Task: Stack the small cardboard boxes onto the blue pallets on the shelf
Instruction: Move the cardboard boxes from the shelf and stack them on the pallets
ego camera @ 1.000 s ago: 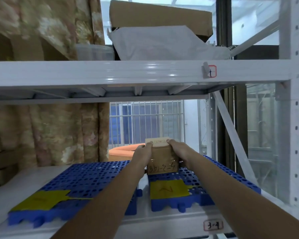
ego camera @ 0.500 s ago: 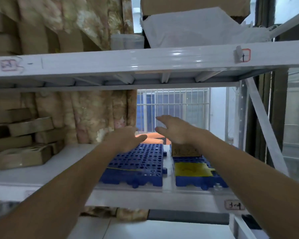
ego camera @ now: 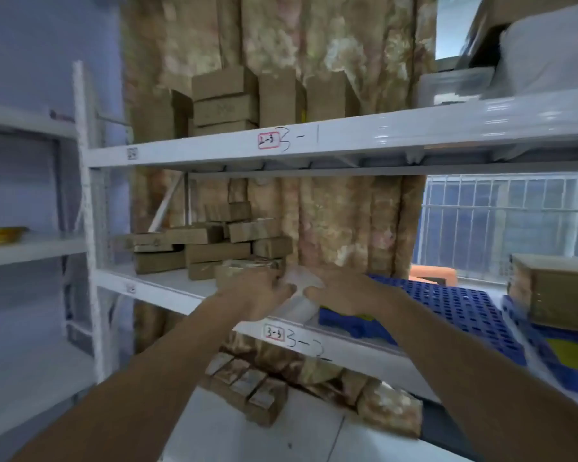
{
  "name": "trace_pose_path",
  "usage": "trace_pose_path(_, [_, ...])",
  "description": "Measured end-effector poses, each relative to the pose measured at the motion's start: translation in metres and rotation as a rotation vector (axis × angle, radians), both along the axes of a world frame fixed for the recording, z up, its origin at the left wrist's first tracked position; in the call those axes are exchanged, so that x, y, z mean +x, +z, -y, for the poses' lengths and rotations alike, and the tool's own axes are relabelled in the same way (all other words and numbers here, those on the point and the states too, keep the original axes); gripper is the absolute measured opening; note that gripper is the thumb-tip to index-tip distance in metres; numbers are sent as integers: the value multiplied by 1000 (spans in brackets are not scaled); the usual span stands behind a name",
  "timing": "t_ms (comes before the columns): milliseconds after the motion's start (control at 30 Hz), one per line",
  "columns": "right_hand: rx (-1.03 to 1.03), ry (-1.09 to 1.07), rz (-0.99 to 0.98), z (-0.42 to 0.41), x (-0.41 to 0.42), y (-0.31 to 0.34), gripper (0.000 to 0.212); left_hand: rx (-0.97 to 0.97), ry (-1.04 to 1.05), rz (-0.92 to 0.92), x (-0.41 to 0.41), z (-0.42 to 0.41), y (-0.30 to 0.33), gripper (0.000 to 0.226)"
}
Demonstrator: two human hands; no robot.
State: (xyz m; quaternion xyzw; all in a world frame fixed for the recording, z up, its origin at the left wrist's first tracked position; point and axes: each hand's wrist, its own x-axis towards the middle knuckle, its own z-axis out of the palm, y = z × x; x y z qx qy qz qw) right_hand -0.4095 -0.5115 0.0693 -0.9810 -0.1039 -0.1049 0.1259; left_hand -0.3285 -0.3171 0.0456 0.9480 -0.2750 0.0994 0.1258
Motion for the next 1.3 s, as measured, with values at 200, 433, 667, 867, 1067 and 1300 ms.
trace_pose_path(200, [9, 73, 16, -122, 68, -14, 27, 73, 83, 34, 19, -121, -5, 57])
trace_pose_path(433, [13, 202, 5, -233, 140, -14, 58, -18, 219, 35, 74, -230, -13, 67])
trace_pose_path(667, [84, 344, 21, -303, 211, -7, 40, -26, 318, 80, 137, -298, -12, 65])
trace_pose_path(867, [29, 343, 55, -328, 274, 13, 44, 1, 354, 98, 180, -327, 6, 72])
trace_pose_path(1067, [-8, 359, 145, -353, 332, 11, 49, -50, 346, 90, 244, -350, 9, 73])
trace_pose_path(1300, [-6, 286, 171, -396, 395, 5, 14, -161, 251, 59, 323, -385, 9, 77])
